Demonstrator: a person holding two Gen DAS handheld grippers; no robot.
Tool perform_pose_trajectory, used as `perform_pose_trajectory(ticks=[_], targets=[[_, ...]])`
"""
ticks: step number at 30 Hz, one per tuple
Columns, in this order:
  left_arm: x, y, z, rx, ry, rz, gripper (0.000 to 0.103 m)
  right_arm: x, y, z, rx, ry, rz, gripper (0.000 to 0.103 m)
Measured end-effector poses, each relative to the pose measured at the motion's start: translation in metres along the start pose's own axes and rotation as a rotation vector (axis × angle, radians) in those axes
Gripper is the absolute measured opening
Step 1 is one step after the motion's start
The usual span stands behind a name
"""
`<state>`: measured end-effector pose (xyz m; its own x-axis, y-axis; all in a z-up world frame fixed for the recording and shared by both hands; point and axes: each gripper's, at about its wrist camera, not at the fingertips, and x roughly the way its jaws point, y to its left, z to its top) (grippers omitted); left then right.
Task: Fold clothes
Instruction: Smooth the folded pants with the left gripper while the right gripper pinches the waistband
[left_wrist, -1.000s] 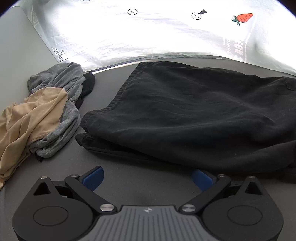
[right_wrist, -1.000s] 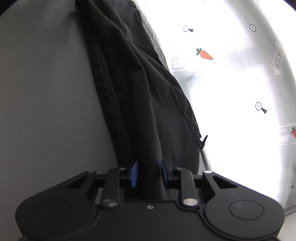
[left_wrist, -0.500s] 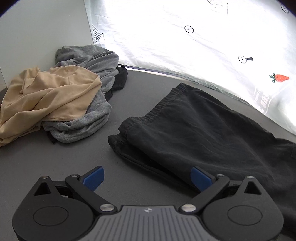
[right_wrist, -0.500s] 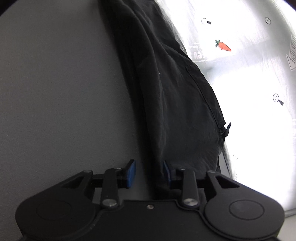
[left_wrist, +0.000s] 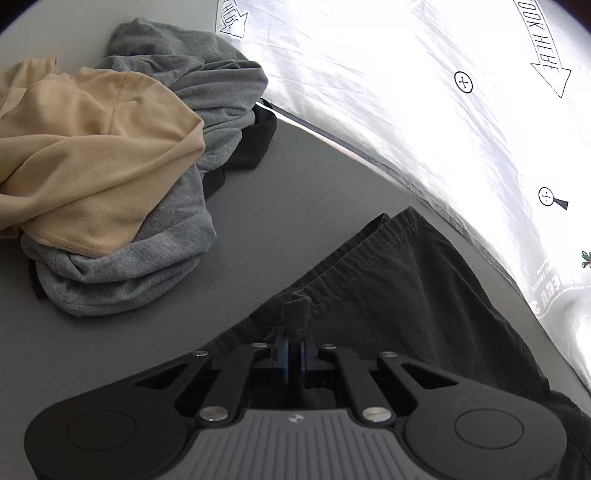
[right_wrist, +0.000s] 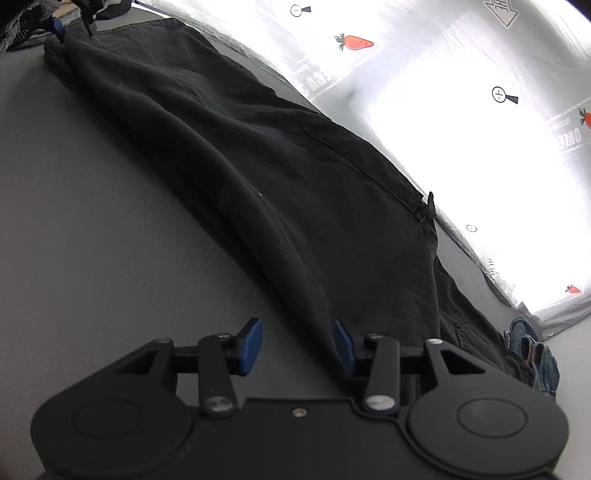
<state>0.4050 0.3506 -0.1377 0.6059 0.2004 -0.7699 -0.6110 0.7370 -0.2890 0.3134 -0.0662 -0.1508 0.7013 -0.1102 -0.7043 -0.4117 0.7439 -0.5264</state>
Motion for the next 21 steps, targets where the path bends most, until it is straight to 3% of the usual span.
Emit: perform_pose_trajectory(ticks=[4,6,9,11,12,13,14,16,19,21], targets=[[-0.041,-0.002,0.004,0.041,-0.131,-0.015,0.006,0.0,0.004,-0.004,0.037,0.034,-0.016,0.044],[-0.055,-0.001,0.0,0.074,-0.174,0.019,0.006,-0.004,0.005,-0.005,0.055,0.045,-0.017,0.044],[-0.031,0.007,-0.018,0.141,-0.128,0.127,0.008,0.002,-0.011,-0.008,0.108,0.052,0.002,0.044],[-0.013,0.014,-0.029,0.17,-0.063,0.178,0.019,0.005,-0.026,-0.008,0.172,0.042,0.025,0.046],[-0.013,0.016,-0.031,0.176,-0.06,0.18,0.019,0.006,-0.033,-0.008,0.202,0.033,0.035,0.048],[-0.02,0.017,-0.03,0.164,-0.074,0.182,0.027,0.005,-0.042,-0.007,0.234,0.018,0.042,0.049],[-0.03,0.019,-0.028,0.137,-0.091,0.207,0.042,0.004,-0.053,-0.007,0.271,-0.006,0.043,0.05],[-0.05,0.022,-0.026,0.095,-0.145,0.225,0.056,0.0,-0.072,-0.008,0.347,-0.051,0.03,0.049],[-0.075,0.009,-0.025,0.077,-0.176,0.163,0.061,-0.002,-0.103,-0.015,0.484,-0.092,-0.007,0.046],[-0.087,-0.012,-0.033,0.112,-0.176,0.104,0.068,0.005,-0.126,-0.023,0.567,-0.078,-0.083,0.046]])
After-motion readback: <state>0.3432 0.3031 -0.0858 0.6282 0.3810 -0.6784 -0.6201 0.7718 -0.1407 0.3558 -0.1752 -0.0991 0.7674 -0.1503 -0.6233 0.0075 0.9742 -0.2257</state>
